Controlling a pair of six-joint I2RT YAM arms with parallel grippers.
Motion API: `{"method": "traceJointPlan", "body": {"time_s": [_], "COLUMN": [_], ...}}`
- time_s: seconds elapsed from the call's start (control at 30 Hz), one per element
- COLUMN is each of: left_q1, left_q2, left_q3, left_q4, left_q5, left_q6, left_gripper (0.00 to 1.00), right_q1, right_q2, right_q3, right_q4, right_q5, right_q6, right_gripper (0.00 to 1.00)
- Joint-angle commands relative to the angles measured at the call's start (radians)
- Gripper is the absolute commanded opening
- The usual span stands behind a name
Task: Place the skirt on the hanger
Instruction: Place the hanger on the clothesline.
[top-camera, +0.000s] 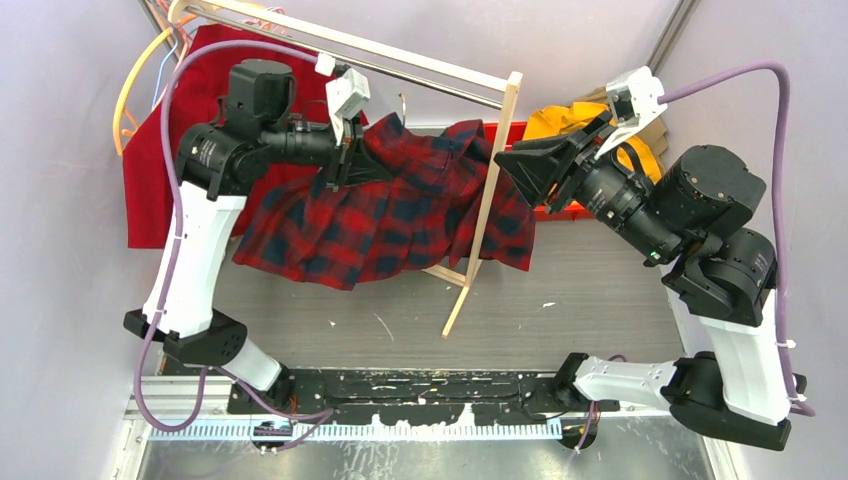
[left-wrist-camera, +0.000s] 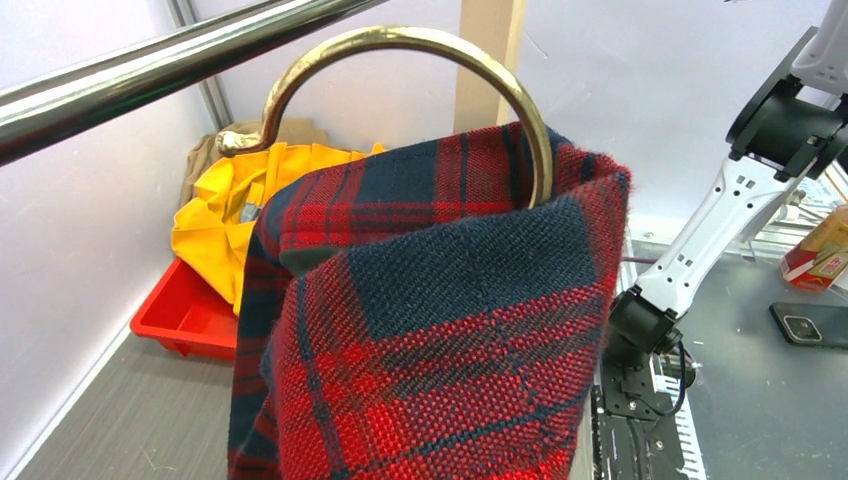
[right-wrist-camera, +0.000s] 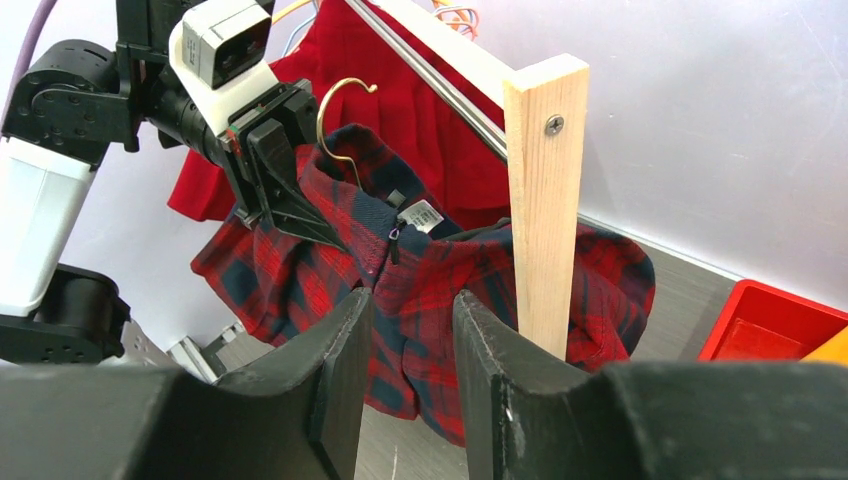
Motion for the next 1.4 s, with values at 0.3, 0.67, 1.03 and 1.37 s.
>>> {"method": "traceJointPlan", "body": {"time_s": [0.3, 0.67, 1.03, 1.37], "left_q1": [0.026, 0.064, 0.105, 0.12], "left_q2": [-0.023, 0.011, 0.055, 0.084], "left_q3": [0.049, 0.051, 0.036, 0.01], "left_q4": [0.141, 0.218, 0.303, 0.326], "left_q5": [0.168, 0.233, 0.271, 0.263], "left_q6": [0.026, -0.005, -0.073, -0.108], "left_gripper": [0.0, 0.0, 0.0, 0.0], "right_q1": [-0.003, -0.003, -0.003, -0.003], "right_q2": [-0.007, -0.006, -0.009, -0.017], "right_q3": [0.011, 0.005, -0.004, -0.02], "right_q4": [0.05, 0.05, 0.056, 0.063], "right_q5": [-0.003, 0.004, 0.009, 0.012], "right_q6": [0.012, 0.004, -0.005, -0.01], "right_gripper": [0.41, 0.41, 0.41, 0.41]}}
